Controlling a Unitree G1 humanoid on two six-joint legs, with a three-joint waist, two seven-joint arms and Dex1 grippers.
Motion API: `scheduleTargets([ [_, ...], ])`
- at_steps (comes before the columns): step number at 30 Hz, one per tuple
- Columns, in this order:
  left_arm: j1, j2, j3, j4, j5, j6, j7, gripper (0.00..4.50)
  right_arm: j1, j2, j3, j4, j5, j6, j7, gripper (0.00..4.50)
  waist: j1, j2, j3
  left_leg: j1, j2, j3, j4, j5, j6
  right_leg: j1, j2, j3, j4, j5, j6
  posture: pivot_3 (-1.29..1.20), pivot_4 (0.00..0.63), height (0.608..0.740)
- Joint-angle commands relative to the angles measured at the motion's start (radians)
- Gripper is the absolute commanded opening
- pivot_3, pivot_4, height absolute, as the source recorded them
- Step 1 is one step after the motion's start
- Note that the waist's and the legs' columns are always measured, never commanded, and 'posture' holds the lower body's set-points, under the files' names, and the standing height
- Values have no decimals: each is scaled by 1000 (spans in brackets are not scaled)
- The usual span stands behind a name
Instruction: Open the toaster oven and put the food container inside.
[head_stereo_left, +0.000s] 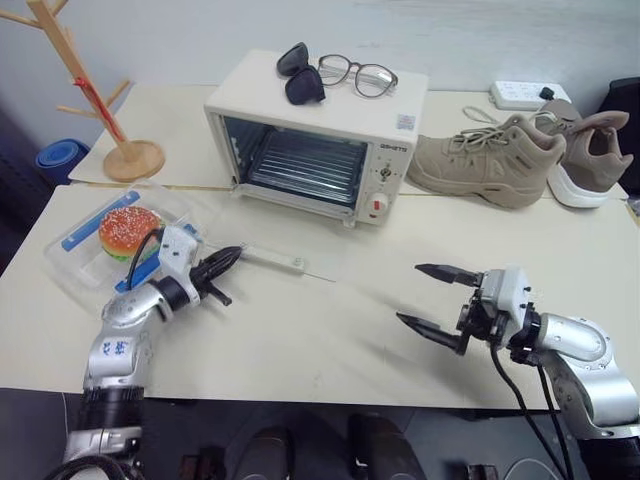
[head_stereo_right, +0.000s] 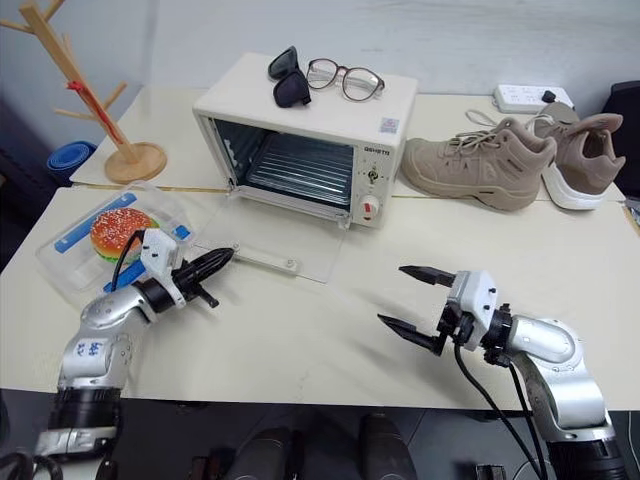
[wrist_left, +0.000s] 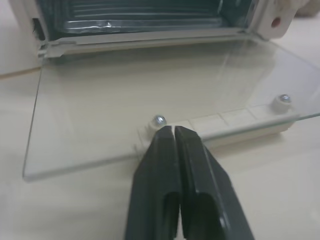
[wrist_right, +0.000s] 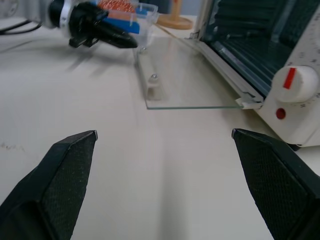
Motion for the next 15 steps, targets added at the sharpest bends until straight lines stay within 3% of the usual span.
scheduleTargets([
  [1,158,-9,204,-284,-195,44,43,1151,-15,4,-13,-42,100,46,45,4500,-4,-1,0,0,1,0,0,0,-1,-1,1,1,0,0,0,0,150,740],
  [6,473,-72,452,-498,-337,112,183,2639,-62,33,29,-35,134,68,87,4500,-12,0,0,1,4,0,0,-3,0,0,1,1,-1,-1,-1,0,150,740],
  [9,662,-183,615,-473,-383,67,234,3527,-102,65,61,-20,151,82,113,4500,-5,0,-1,3,3,1,0,-4,2,3,1,1,-4,-1,-1,0,150,740],
  [12,711,-234,692,-443,-433,35,275,4455,-117,80,68,-13,154,85,131,4500,8,-1,0,5,3,-2,0,-6,4,8,1,-2,-8,-1,-1,0,150,740],
  [15,720,-255,737,-410,-470,16,311,4485,-136,101,77,4,143,66,149,4500,25,-2,-1,10,3,-6,1,-8,5,17,0,-6,-13,-1,-2,0,150,740],
])
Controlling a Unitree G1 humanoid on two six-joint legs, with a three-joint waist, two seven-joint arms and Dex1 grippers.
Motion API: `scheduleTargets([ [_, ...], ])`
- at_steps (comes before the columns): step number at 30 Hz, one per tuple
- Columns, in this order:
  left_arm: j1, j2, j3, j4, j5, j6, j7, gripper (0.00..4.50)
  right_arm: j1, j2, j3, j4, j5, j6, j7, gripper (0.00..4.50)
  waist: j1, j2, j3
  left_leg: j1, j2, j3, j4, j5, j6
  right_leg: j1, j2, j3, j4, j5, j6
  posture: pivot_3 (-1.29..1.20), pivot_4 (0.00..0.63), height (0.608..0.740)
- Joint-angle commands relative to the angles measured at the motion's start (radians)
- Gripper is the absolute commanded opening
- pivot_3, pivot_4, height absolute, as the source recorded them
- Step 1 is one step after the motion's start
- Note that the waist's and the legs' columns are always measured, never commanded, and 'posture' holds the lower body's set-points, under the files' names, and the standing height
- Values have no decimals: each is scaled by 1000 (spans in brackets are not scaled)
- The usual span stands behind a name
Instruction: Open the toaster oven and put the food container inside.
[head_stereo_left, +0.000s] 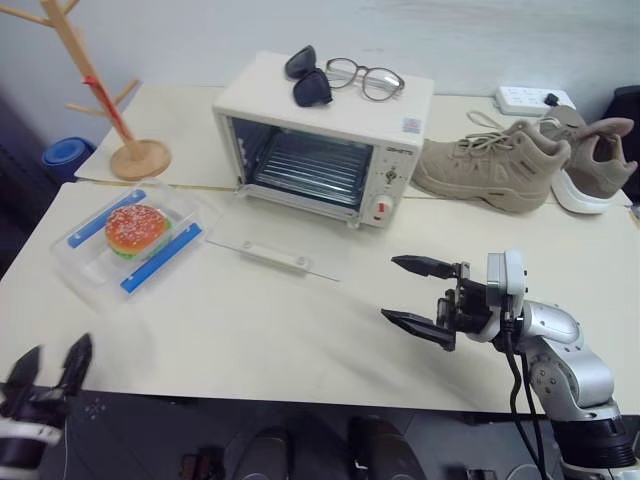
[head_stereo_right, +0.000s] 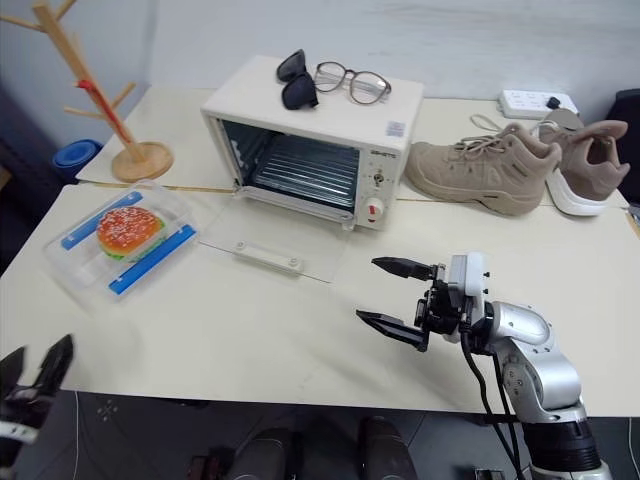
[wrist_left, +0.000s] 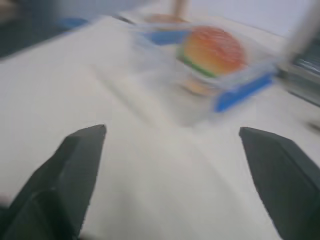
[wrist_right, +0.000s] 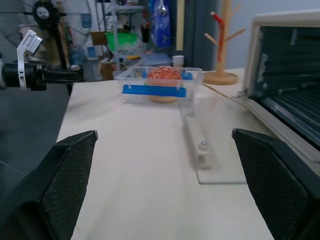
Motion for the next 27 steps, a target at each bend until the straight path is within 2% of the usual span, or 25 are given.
scheduleTargets([
  [1,2,16,49,0,-42,-17,63,4485,-18,20,-2,7,6,-31,24,4500,6,0,0,1,0,0,0,-1,1,2,0,0,-1,0,0,0,150,740],
  [3,-38,81,44,9,-61,51,145,4485,-30,33,-1,23,-10,-61,32,4500,7,-1,-1,1,0,0,0,-1,1,2,-1,0,-2,0,0,0,150,740],
  [6,-176,268,15,44,-189,234,257,4485,-44,45,1,52,-35,-96,46,4500,9,-1,-1,1,0,-2,0,-1,0,1,0,-2,-1,0,-1,0,150,740],
  [8,-251,360,5,75,-255,346,349,4485,-51,48,4,67,-47,-107,51,4500,4,-1,-1,1,0,-2,0,-1,-1,1,0,-2,1,-1,-1,0,150,740],
  [12,-439,526,-26,240,-326,564,538,4485,-57,52,3,87,-59,-122,56,4500,-16,0,-1,1,0,0,-1,-2,-2,0,0,0,2,-1,-1,0,150,740],
  [15,-572,599,-58,369,-374,739,685,4485,-53,52,3,94,-64,-128,59,4500,-28,0,0,1,1,0,-3,-1,-4,-3,1,0,3,-1,-1,0,150,740],
  [19,-699,644,-105,489,-343,858,750,4485,-47,57,-1,90,-73,-138,40,4500,-35,0,0,1,1,0,-3,-1,-5,-3,2,0,3,-1,-1,0,150,740],
  [22,-757,656,-117,543,-321,891,732,3896,-38,61,-2,77,-86,-149,22,4500,-36,-1,0,1,1,0,-3,0,-7,-3,2,-1,4,-1,-1,0,150,740],
  [27,-786,693,-113,568,-251,901,687,2309,-26,57,0,71,-118,-174,1,4500,-44,-1,0,1,1,0,-3,2,-12,-4,2,0,3,-1,-1,0,150,740],
])
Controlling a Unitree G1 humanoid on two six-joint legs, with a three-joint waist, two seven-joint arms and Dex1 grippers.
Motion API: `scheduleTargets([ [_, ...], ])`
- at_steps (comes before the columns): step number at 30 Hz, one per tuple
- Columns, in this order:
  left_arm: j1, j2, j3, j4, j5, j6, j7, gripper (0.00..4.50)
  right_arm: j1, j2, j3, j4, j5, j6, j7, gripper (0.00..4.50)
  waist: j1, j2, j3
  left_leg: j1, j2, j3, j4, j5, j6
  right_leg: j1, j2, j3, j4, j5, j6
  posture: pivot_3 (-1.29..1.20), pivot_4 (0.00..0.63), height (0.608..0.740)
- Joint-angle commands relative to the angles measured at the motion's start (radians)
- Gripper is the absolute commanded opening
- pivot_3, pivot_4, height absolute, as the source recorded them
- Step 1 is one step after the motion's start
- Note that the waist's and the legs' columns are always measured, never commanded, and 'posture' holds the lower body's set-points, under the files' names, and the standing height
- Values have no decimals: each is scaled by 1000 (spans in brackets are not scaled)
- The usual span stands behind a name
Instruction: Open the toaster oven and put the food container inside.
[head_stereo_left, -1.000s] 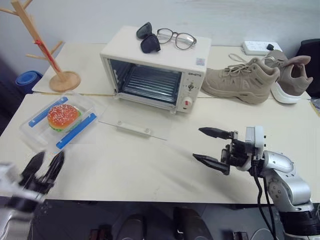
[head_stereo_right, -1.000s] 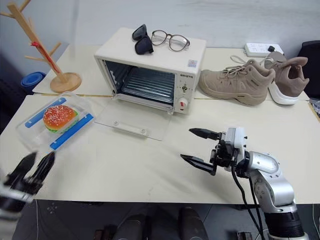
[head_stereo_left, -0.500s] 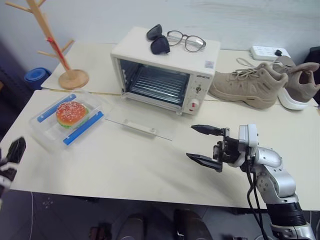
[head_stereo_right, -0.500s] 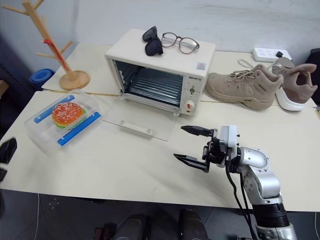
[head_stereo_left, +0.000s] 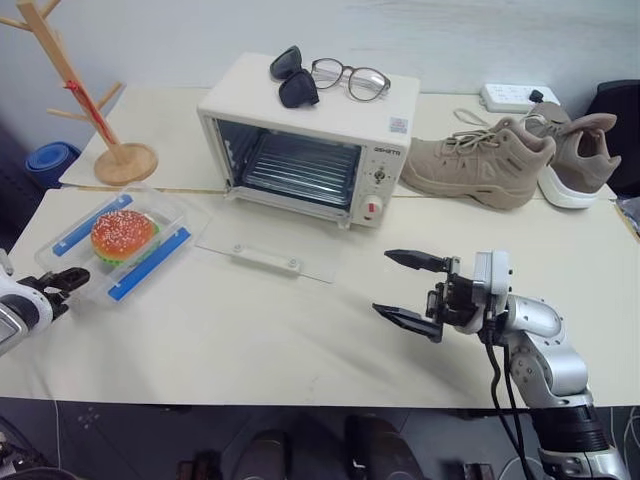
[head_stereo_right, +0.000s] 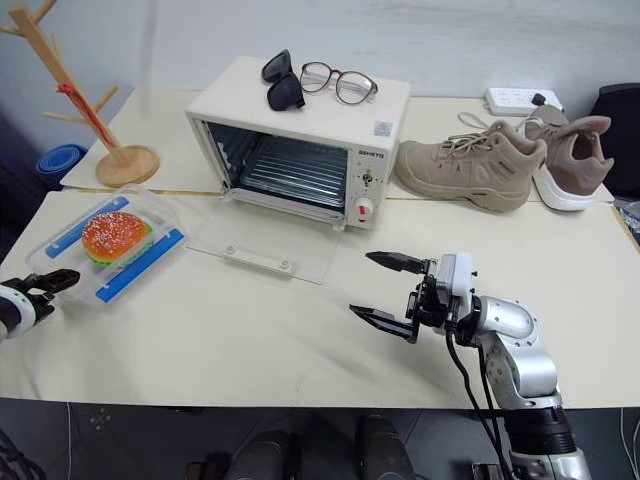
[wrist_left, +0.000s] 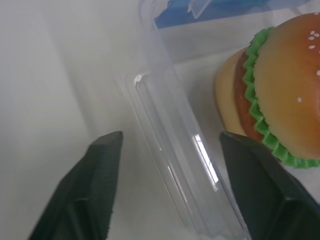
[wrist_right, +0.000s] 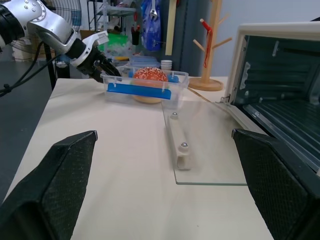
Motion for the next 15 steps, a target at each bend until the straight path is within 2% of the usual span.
scheduleTargets([
  [1,-16,45,37,12,46,5,-35,1993,12,0,-10,-38,-15,-34,-15,4500,-2,0,0,0,0,0,0,0,0,0,0,0,0,0,0,0,150,740],
  [7,5,101,65,13,103,26,-143,191,6,-2,-9,-48,-32,-38,-45,4500,-3,0,0,0,0,1,-2,0,-1,-1,0,1,0,0,0,0,150,740],
  [11,-45,222,16,20,141,32,-295,93,-14,-19,-16,-55,-33,-17,-59,4500,-2,-3,1,0,0,0,-2,1,-1,-1,0,0,0,0,0,0,150,740],
  [14,-125,290,-63,20,149,54,-397,93,-23,-37,-27,-64,-29,-2,-74,4500,6,-4,1,-1,0,-1,-2,1,-1,-1,-1,-1,-1,0,0,0,150,740],
  [15,-182,296,-131,9,148,66,-426,93,-17,-44,-35,-69,-30,2,-84,4500,9,-3,1,-1,0,0,-2,1,-1,-1,-1,0,-1,0,0,0,150,740],
])
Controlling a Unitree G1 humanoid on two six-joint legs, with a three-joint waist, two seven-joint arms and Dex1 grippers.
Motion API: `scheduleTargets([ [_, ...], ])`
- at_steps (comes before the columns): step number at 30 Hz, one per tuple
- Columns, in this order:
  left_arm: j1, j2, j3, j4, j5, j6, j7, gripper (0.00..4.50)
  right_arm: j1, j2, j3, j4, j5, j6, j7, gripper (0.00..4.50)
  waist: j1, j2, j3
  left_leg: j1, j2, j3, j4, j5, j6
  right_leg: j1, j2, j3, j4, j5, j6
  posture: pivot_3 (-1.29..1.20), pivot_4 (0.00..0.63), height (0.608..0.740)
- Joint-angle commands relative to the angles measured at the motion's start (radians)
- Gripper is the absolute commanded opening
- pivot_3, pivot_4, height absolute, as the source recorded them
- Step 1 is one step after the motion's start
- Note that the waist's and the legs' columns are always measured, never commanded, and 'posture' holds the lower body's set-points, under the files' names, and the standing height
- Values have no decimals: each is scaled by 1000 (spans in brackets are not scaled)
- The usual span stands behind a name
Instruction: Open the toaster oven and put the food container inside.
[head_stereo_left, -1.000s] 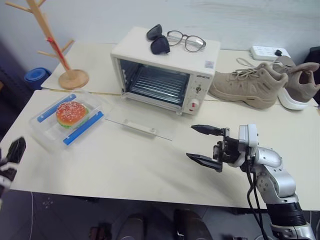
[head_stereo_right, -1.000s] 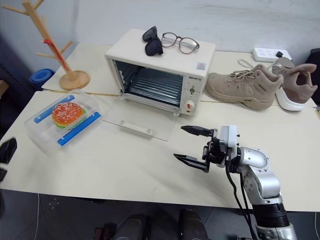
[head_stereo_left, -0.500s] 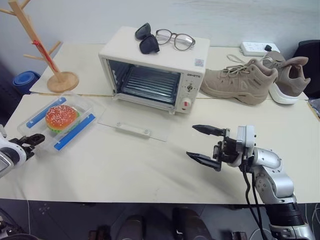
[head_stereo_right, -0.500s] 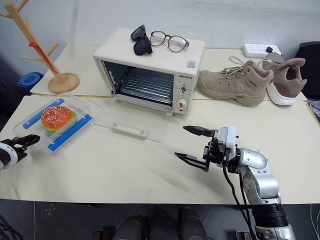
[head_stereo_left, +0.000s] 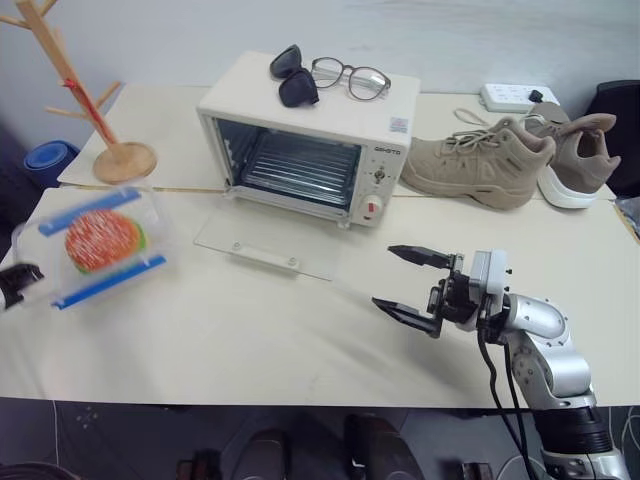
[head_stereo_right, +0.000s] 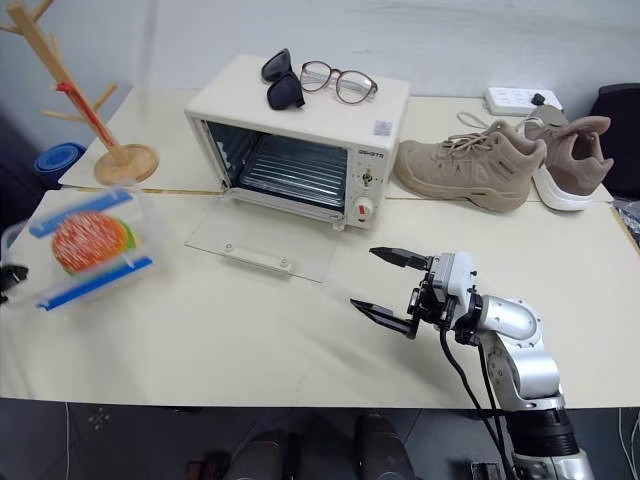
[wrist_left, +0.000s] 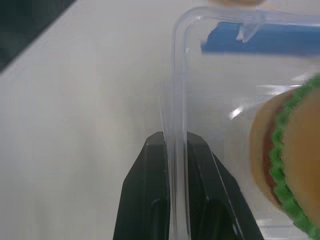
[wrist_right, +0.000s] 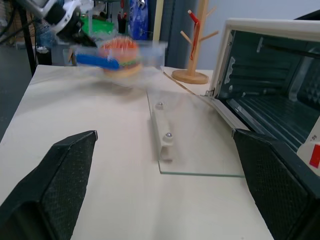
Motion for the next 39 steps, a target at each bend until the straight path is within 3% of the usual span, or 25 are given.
scheduleTargets([
  [1,-151,31,-162,-47,3,26,-127,93,9,-30,-41,-48,3,9,-29,4500,14,2,1,0,0,0,0,0,0,0,0,0,0,0,0,0,150,740],
  [8,-514,-199,-571,-8,180,-39,-230,93,99,-37,-57,-97,-4,-6,-63,4500,35,1,1,-2,-1,1,0,1,0,-1,2,0,0,0,0,0,150,740],
  [11,-584,-270,-663,60,269,-87,-288,93,125,-33,-53,-126,-10,-8,-83,4500,20,1,1,-11,-1,2,5,1,0,-8,4,1,4,1,2,0,150,740],
  [16,-676,-338,-744,187,391,-173,-375,93,159,-20,-43,-182,-14,4,-130,4500,9,0,2,-11,2,14,6,2,-1,-16,8,5,14,1,2,0,150,740],
  [19,-723,-372,-761,251,450,-227,-416,1075,187,-10,-35,-211,-23,9,-164,4500,13,0,2,-10,2,15,7,2,-1,-16,9,6,15,1,2,0,150,740],
  [23,-737,-375,-673,238,429,-243,-487,2321,199,-5,-24,-255,-17,49,-203,4500,15,0,2,-10,2,15,8,2,0,-16,9,11,16,1,2,0,150,740],
  [27,-622,-262,-611,119,429,-301,-629,2321,180,-30,11,-311,-8,144,-225,4500,4,0,2,-10,2,16,7,2,-1,-18,10,15,17,1,2,0,150,740],
  [29,-433,-158,-588,30,463,-498,-812,1933,143,-40,58,-329,-21,228,-250,4124,-19,0,2,-10,3,17,6,2,-1,-19,10,17,17,1,2,0,150,740],
  [31,-248,-134,-516,-14,489,-796,-976,1424,99,-39,112,-329,-50,289,-276,3586,-18,0,2,-7,2,16,4,2,-1,-20,11,21,18,1,1,0,150,740],
  [35,-67,-164,-462,-39,474,-914,-1064,213,11,-3,215,-276,-116,333,-296,2229,3,-1,2,-11,3,11,7,2,-2,-21,9,18,14,0,-1,0,150,740],
  [39,7,-246,-521,-98,489,-955,-1060,0,-122,61,324,-121,-247,292,-315,1037,23,-1,2,-10,1,9,7,-2,7,-18,5,16,12,0,-1,0,150,740],
])
